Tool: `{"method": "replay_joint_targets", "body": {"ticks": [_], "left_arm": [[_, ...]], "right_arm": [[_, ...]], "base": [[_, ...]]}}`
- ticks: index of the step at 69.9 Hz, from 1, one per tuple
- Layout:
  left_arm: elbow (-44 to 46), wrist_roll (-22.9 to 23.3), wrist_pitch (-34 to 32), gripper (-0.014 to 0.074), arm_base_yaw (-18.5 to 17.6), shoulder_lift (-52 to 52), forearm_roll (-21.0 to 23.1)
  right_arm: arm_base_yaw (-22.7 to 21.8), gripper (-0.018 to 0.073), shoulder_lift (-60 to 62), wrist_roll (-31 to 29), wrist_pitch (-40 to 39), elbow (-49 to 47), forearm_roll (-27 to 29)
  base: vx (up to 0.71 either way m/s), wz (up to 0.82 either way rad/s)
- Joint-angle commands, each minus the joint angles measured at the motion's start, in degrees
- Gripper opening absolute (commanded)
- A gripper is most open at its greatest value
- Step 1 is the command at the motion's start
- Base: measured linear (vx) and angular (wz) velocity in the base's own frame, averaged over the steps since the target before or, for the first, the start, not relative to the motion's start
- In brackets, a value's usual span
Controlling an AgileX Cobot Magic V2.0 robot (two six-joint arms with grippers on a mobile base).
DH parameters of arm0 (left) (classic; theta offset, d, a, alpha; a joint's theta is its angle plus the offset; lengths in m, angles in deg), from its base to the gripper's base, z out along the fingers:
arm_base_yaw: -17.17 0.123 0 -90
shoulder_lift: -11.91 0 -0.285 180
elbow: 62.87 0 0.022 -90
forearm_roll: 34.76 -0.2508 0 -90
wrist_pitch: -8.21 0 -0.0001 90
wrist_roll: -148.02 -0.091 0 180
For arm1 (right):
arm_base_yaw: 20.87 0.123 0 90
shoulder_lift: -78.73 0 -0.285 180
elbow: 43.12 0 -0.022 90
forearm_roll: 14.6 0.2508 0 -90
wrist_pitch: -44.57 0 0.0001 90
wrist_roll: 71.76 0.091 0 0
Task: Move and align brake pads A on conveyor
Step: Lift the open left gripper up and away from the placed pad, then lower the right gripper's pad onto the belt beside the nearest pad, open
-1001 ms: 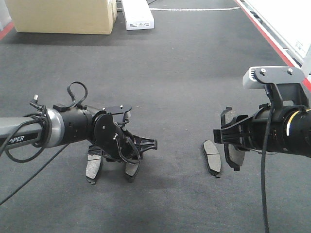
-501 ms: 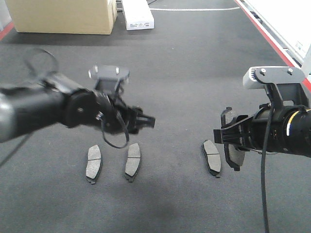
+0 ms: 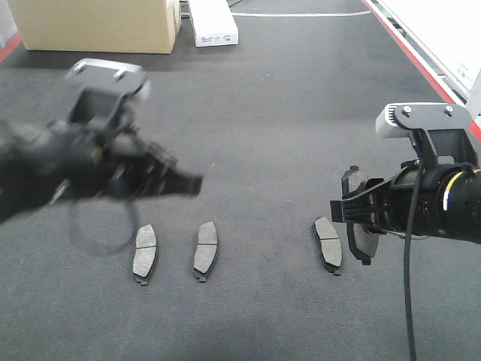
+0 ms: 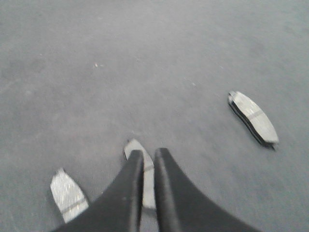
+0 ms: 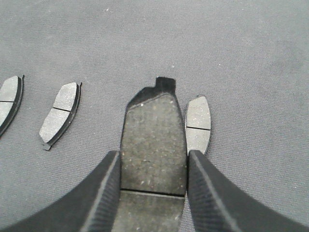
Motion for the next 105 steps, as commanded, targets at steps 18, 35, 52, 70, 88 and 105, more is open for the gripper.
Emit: {"method": "replay_joint_targets", "body": {"ticks": [18,35,52,70,88,105], "left_arm": [[-17.41,-0.05,-11.83,-0.0008,-0.31,-20.36,-1.71],[-21.08,-0.05,-10.46,-0.0008,-0.31,-26.32,-1.71],[-21.04,-0.05,-10.12,-0.0008,-0.31,-26.15,-1.71],[-21.04,-0.05,-9.98,-0.0008,-0.31,-26.15,-1.71],[-21.04,-0.05,-9.99,-0.0006,-0.31,-26.15,-1.71],[-21.04,-0.05,-9.99,-0.0006,-0.31,-26.15,-1.71]], "right_arm": [[-0.09,0.0094,1.4,0.0,-4.03,-1.79,-0.48],[-0.09,0.0094,1.4,0.0,-4.03,-1.79,-0.48],[-0.09,0.0094,1.4,0.0,-4.03,-1.79,-0.48],[-0.09,0.0094,1.4,0.0,-4.09,-1.79,-0.48],[-0.09,0.0096,0.5,-0.4,-6.81,-1.9,0.85],[-0.03,0.0097,-10.9,-5.73,-1.91,-9.38,7.84]], "base": [[0.0,0.0],[0.0,0.0],[0.0,0.0],[0.0,0.0],[0.0,0.0],[0.0,0.0]]}}
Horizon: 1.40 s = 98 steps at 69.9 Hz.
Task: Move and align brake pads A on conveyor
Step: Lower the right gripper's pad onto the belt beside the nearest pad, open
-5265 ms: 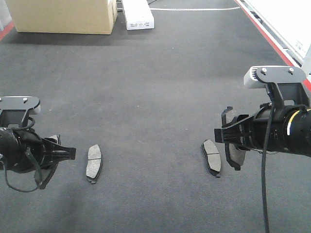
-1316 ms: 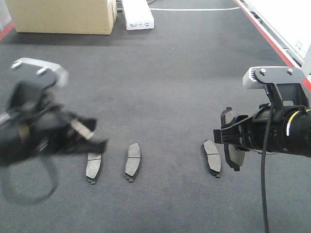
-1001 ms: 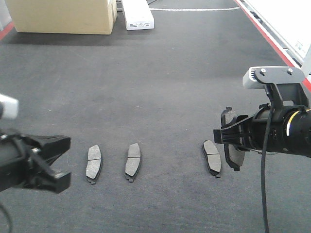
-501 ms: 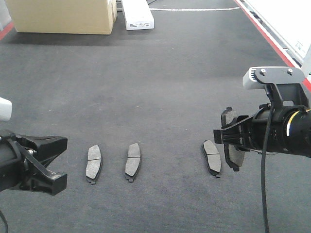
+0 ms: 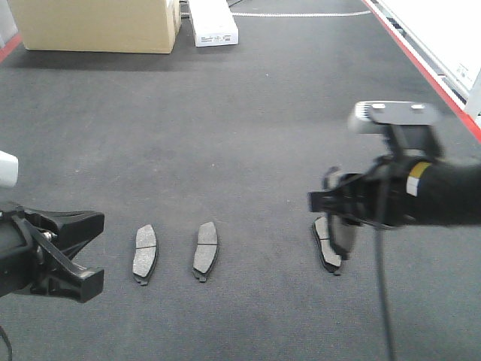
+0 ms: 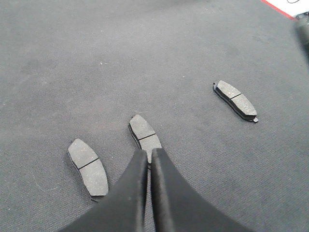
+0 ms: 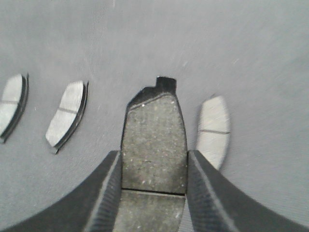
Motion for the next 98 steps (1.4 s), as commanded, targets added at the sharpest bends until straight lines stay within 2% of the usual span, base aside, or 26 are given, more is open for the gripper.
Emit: {"method": "replay_joint_targets", "body": {"ticks": [1,13,31,62,72,88,98], "left_arm": [[1.48,-0.05,-3.24,-0.0006,-0.31,-0.51,-0.44],[1.48,-0.05,-3.24,-0.0006,-0.31,-0.51,-0.44],[1.48,-0.05,-3.24,-0.0006,-0.31,-0.51,-0.44],[1.48,-0.05,-3.24,-0.0006,-0.31,-0.51,-0.44],[1.48,-0.05,-3.24,-0.0006,-0.31,-0.51,-0.44],[1.48,-0.05,-3.24,-0.0006,-0.31,-0.51,-0.44],[1.48,-0.05,-3.24,-0.0006,-0.31,-0.51,-0.44]], "right_arm": [[-0.03,0.0097,-3.71,-3.15,-1.89,-5.34,2.93],[-0.03,0.0099,-13.77,-7.06,1.01,-11.7,7.77],[0.02,0.0102,-25.5,-8.89,2.86,-18.78,9.38],[0.02,0.0127,-34.73,-8.94,-1.13,-20.21,12.45],[0.02,0.0202,-35.06,-9.42,-1.16,-20.15,12.65],[0.02,0.0403,-34.99,-9.34,-1.82,-20.15,12.37],[-0.09,0.0449,-33.87,-9.34,-1.51,-20.15,12.09]], "base": [[0.0,0.0],[0.0,0.0],[0.0,0.0],[0.0,0.0],[0.0,0.0],[0.0,0.0],[0.0,0.0]]}}
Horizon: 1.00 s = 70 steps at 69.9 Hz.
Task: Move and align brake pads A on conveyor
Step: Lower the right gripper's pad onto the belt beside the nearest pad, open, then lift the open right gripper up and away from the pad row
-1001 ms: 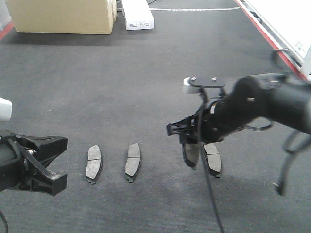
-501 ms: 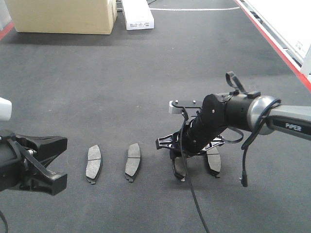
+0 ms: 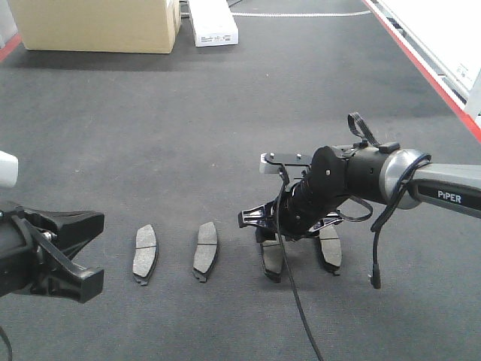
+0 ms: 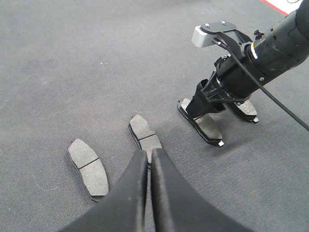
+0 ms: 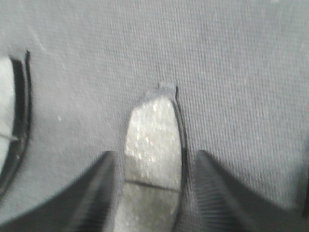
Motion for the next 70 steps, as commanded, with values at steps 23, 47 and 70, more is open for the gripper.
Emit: {"method": "replay_joint_targets", "body": {"ticks": [23,47,70], "left_arm": [[1.48,0.0,-3.24,-0.0006,-0.31,-0.51,-0.44],[1.48,0.0,-3.24,-0.0006,-0.31,-0.51,-0.44],[1.48,0.0,-3.24,-0.0006,-0.31,-0.51,-0.44]], "right_arm": [[-0.17,0.0353,14.47,-0.44,1.1,-1.32,-1.91],[-0.17,-0.0013,26.11,-0.14,4.41,-1.32,-3.37],[-0.17,-0.0006,41.1,-1.03,-3.26,10.02,-3.42]], "base": [[0.0,0.0],[0.0,0.0],[0.0,0.0]]}}
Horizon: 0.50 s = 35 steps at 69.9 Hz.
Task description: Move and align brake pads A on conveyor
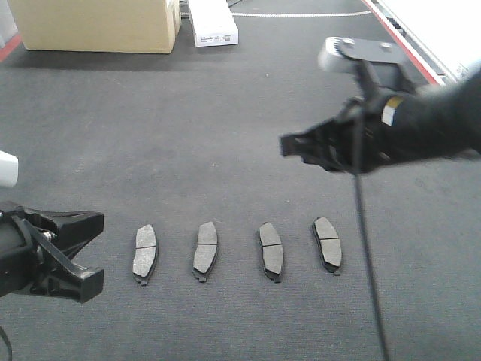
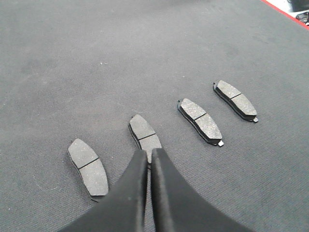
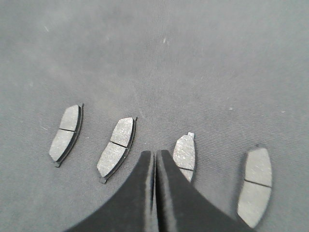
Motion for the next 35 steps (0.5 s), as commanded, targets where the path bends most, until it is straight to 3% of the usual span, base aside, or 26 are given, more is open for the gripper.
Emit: {"method": "replay_joint_targets", "body": {"ticks": [1,19,35], "left_arm": [[1.48,0.0,-3.25,-0.0006,-0.31,-0.51,-0.44],[1.48,0.0,-3.25,-0.0006,-0.31,-0.51,-0.44],[1.48,0.0,-3.25,-0.0006,-0.31,-0.51,-0.44]], "right_arm": [[-0.17,-0.0006,7.11,-1.22,-7.82,5.23,-0.2],[-0.17,-0.0006,24.0,-5.29,-18.6,23.96,-0.17],[-0.17,-0.0006,34.02,-6.79,-23.31,33.01,-0.17]], "base": [[0.0,0.0],[0.0,0.0],[0.0,0.0]]}}
